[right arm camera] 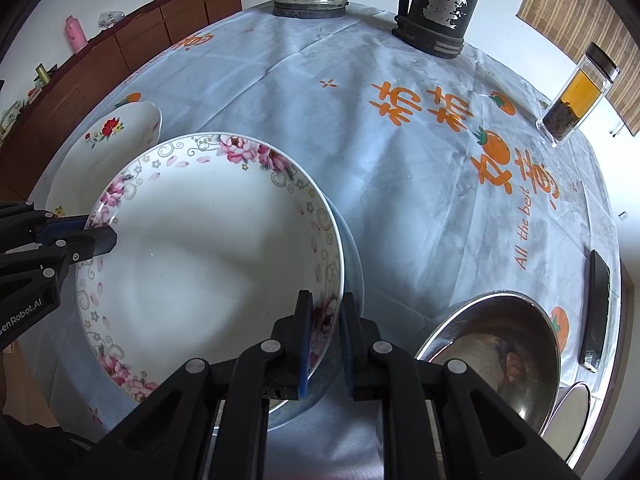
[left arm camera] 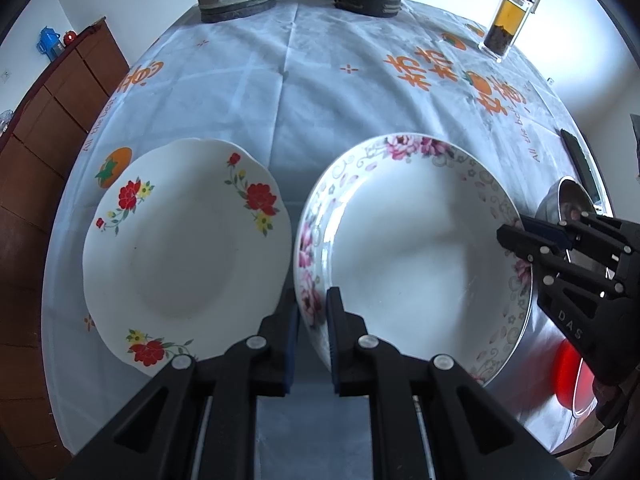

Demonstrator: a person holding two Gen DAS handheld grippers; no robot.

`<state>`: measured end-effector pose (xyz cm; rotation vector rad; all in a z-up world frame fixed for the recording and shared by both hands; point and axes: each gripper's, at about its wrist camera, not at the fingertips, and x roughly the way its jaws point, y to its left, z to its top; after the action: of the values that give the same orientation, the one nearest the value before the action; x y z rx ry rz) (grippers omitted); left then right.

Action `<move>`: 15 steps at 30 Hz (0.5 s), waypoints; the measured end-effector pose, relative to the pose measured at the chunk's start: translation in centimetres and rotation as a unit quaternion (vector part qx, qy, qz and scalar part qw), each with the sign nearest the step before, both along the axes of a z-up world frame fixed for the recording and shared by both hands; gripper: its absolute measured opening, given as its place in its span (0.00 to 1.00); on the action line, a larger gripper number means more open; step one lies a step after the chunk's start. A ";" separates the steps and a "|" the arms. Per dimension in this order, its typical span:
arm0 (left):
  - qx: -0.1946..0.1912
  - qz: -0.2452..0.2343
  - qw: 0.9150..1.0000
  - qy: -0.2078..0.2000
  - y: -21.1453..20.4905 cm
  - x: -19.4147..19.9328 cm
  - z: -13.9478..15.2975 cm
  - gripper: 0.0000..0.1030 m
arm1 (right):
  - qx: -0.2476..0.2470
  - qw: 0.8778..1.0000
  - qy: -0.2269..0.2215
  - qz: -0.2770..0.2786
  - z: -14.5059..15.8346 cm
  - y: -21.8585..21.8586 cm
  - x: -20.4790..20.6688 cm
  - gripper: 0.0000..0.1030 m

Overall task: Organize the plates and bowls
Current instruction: 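Open the left gripper and withdraw while the right gripper releases the plate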

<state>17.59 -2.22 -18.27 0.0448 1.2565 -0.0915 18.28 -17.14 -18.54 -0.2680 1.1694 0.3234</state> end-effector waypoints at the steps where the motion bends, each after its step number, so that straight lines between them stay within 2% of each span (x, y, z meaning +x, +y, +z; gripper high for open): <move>1: 0.002 0.000 1.000 -0.003 0.0 0.0 0.2 0.13 | 0.000 1.000 0.000 0.000 0.0 0.0 0.0 0.14; 4: 0.001 -0.002 1.000 -0.013 -0.2 -0.1 0.6 0.20 | 0.001 1.000 0.000 0.000 0.0 0.0 0.0 0.14; 8: 0.004 -0.001 1.000 -0.012 -0.3 -0.1 0.5 0.24 | 0.001 1.000 -0.001 -0.001 -0.1 0.0 0.0 0.14; 10: 0.006 0.002 1.000 -0.013 -0.2 -0.1 0.5 0.35 | 0.001 1.000 0.000 0.000 -0.1 0.0 0.0 0.14; 15: 0.002 0.011 1.000 -0.023 0.2 -0.3 0.9 0.44 | 0.002 1.000 -0.001 0.001 -0.1 0.1 0.0 0.14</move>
<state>17.31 -1.98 -17.38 0.0363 1.2114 -0.0675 18.27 -17.06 -18.62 -0.2662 1.1671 0.3259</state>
